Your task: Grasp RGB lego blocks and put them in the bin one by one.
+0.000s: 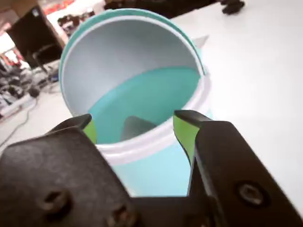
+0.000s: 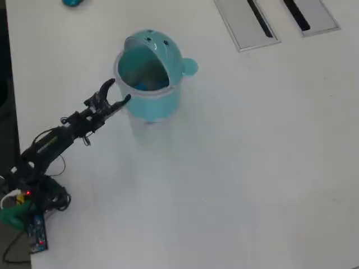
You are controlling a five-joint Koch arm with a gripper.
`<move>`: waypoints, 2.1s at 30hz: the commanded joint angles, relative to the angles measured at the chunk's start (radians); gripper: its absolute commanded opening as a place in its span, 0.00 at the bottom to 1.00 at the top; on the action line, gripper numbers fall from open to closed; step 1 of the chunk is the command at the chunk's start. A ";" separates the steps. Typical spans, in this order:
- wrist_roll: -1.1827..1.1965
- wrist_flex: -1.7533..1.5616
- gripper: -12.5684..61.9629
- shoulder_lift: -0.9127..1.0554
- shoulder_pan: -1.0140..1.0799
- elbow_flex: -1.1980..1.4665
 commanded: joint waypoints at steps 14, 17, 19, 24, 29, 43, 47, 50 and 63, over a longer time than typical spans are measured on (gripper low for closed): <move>0.181 0.002 0.57 0.192 0.049 0.106; 0.268 0.002 0.57 0.212 0.066 0.124; 0.313 0.000 0.57 0.222 0.078 0.137; 0.385 -0.011 0.57 0.265 0.109 0.198; 0.463 -0.026 0.57 0.322 0.114 0.276; 0.581 -0.055 0.57 0.472 0.179 0.431; 0.703 -0.055 0.57 0.480 0.225 0.446; 0.753 -0.071 0.57 0.480 0.252 0.469; 0.841 -0.253 0.57 0.482 0.314 0.681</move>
